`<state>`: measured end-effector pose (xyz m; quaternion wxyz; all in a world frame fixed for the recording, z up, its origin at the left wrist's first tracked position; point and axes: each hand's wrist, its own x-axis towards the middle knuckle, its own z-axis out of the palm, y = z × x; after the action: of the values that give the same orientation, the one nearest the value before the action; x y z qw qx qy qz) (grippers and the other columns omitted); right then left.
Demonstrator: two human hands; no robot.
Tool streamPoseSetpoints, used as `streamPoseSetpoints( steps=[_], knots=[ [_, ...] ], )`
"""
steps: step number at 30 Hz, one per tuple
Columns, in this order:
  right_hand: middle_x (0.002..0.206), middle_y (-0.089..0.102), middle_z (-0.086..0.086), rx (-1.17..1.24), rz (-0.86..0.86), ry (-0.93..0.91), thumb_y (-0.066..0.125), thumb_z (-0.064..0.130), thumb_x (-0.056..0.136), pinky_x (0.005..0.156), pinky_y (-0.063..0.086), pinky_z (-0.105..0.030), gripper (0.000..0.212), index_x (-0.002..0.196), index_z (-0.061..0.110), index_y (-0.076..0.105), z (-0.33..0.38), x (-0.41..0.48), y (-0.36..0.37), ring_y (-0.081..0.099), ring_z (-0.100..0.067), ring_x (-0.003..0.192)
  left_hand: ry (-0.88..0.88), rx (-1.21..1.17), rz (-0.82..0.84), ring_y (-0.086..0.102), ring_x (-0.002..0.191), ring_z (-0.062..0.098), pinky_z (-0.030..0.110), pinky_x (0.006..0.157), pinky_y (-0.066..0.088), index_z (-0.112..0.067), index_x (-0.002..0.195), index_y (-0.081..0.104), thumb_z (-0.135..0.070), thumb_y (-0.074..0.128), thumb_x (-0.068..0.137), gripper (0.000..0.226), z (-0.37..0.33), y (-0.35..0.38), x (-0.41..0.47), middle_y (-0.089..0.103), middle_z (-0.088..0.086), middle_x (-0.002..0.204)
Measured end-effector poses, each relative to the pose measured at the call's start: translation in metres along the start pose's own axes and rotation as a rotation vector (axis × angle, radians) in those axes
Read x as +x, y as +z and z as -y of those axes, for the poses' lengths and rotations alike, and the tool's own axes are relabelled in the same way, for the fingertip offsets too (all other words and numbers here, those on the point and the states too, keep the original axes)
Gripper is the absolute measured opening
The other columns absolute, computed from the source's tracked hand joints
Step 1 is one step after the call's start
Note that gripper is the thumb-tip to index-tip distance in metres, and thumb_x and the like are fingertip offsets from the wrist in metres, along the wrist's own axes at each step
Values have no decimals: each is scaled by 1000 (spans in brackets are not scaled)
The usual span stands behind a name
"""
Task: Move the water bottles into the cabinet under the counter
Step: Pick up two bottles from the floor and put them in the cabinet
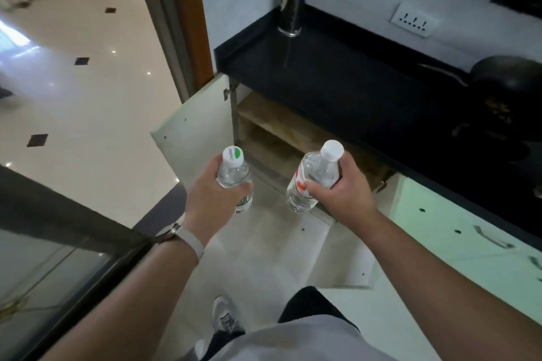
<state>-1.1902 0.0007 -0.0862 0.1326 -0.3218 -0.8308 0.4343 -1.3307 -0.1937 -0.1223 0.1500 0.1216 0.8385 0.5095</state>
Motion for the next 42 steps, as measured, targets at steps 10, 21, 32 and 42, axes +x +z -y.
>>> streamPoseSetpoints(
  steps=[10,21,32,42],
  knots=[
    [98,60,21,37,-170,190,82,38,71,71,45,-17,55,109,45,43,-15,25,7,58,9,87,61,66,249,65,97,11,36,87,54,-33,119,59,-29,87,72,56,-8,33,87,69,-13,104],
    [100,61,16,117,-245,381,80,41,70,82,55,-36,47,100,44,44,-81,95,8,61,-3,90,92,229,410,67,91,6,28,77,54,-32,111,61,-31,88,72,48,-30,94,158,70,-14,97],
    [115,57,17,155,-240,496,80,40,69,87,54,-39,65,121,40,43,-122,145,17,59,-9,104,96,309,532,66,92,6,28,77,54,-31,114,58,-32,88,72,51,-32,146,216,70,-14,100],
    [117,59,17,180,-395,642,82,37,68,87,52,-33,69,126,39,45,-166,169,62,59,-9,106,103,330,756,69,91,6,38,84,59,-33,106,62,-30,91,69,47,25,208,276,72,-14,98]
  ],
)
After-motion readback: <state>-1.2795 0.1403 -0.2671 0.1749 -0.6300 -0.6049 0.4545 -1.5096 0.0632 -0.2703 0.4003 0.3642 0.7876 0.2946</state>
